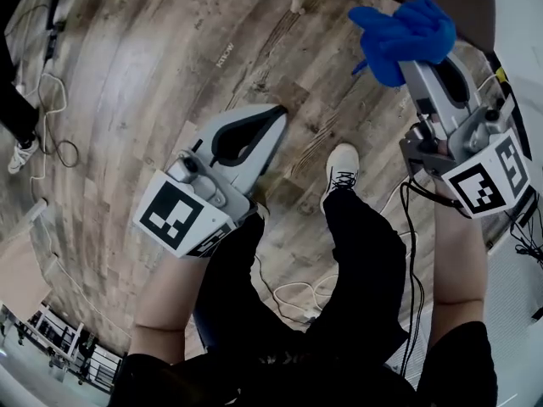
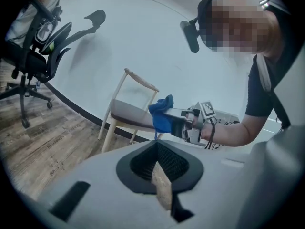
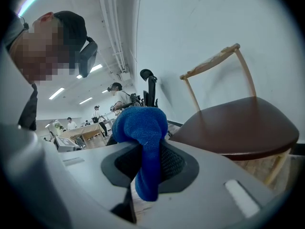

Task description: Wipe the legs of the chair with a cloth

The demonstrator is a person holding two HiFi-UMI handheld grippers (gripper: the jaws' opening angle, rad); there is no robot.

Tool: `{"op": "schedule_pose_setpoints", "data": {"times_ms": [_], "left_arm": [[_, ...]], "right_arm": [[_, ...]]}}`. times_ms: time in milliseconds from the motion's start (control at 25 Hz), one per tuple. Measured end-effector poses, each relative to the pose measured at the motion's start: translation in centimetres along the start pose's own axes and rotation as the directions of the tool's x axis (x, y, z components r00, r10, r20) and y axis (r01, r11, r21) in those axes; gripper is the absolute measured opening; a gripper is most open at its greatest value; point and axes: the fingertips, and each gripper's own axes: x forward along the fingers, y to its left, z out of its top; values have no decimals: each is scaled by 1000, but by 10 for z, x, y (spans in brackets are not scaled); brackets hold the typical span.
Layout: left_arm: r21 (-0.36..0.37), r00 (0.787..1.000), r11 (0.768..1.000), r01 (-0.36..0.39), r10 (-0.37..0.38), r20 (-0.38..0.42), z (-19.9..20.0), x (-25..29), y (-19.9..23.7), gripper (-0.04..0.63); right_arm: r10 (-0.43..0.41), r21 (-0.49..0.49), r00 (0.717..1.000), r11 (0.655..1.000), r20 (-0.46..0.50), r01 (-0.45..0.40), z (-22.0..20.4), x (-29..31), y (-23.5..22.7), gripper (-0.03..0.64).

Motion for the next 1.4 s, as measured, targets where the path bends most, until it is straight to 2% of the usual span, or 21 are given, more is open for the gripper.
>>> {"op": "schedule_pose_setpoints", "data": {"times_ms": [240, 440, 720, 960, 1160, 1400], "left_arm": [[-4, 999, 999, 37, -37, 14, -18, 13, 15, 5], [-10, 998, 999, 46, -45, 44, -17, 27, 39, 5], [114, 996, 991, 75, -80, 47, -11, 40, 69, 5], [163, 997, 986, 42, -51, 52, -9, 50, 97, 5], [184, 997, 983, -10, -4, 78, 1, 52, 113, 5], [194, 1000, 981, 5, -10, 29, -11, 62, 117, 5]], "right_arm": [[19, -35, 1000, 999, 3, -19, -26, 27, -20, 86], [17, -30, 999, 999, 27, -16, -44, 51, -45, 86], [32, -37, 999, 999, 32, -31, -68, 97, -73, 86], [68, -68, 998, 995, 6, -67, -96, 128, -92, 86], [53, -56, 999, 997, -9, -54, -116, 147, -111, 86], [54, -38, 999, 998, -2, -54, -130, 160, -135, 86]]}}
